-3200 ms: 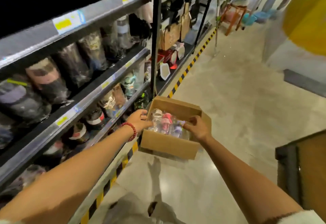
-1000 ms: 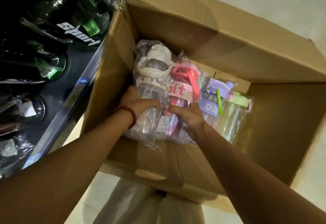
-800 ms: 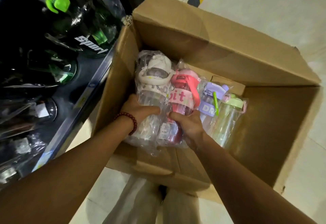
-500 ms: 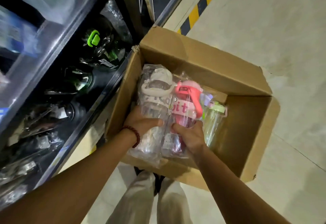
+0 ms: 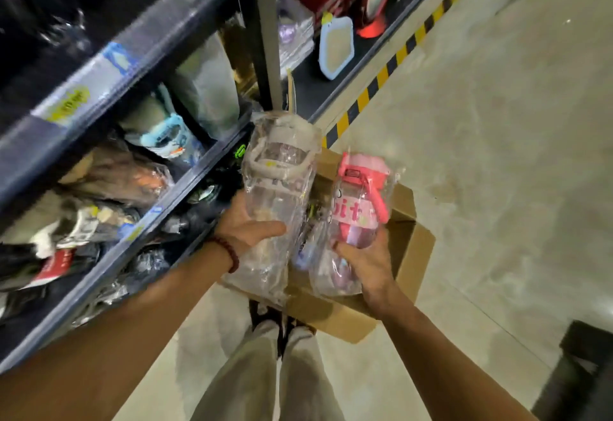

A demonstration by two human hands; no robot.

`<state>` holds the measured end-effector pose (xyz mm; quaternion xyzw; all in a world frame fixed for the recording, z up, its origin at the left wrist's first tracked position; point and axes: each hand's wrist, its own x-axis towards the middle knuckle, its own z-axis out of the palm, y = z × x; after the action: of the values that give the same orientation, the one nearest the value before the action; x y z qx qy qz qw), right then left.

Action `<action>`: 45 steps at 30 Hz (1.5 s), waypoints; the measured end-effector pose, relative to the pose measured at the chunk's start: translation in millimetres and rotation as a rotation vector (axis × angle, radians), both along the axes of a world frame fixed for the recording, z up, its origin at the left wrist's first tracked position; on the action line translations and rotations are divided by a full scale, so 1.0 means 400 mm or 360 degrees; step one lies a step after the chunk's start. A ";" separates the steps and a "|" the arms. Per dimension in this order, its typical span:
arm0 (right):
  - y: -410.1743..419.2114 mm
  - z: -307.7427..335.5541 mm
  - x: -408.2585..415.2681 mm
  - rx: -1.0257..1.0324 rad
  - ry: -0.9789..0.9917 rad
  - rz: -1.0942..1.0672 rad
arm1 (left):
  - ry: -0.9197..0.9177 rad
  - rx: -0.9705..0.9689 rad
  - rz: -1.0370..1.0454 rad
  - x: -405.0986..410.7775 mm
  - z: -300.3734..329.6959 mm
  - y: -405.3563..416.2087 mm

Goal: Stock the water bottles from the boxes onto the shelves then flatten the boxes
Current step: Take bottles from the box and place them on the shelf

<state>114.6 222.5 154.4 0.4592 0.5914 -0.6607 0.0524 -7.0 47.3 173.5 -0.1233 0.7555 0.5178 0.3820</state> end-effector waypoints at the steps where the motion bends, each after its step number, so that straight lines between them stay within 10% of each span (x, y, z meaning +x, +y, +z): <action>1: 0.004 0.046 -0.008 0.0030 0.0039 0.0001 | 0.0060 0.0042 0.0013 -0.008 0.049 0.002; 17: -0.057 0.545 -0.017 0.0252 0.0619 0.0129 | 0.0623 0.0351 0.0029 0.070 0.595 -0.095; 33: -0.067 0.748 0.132 0.0104 0.1092 0.0683 | 0.0891 0.0559 0.0735 0.402 0.758 -0.154; 45: -0.482 0.809 0.131 -0.0341 0.1258 0.1428 | 0.1189 0.0254 0.1459 0.663 0.826 -0.533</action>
<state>166.9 29.9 478.1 -0.1229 0.6322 -0.7505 0.1484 258.2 -166.1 503.8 -0.2173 0.6672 0.6934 -0.1641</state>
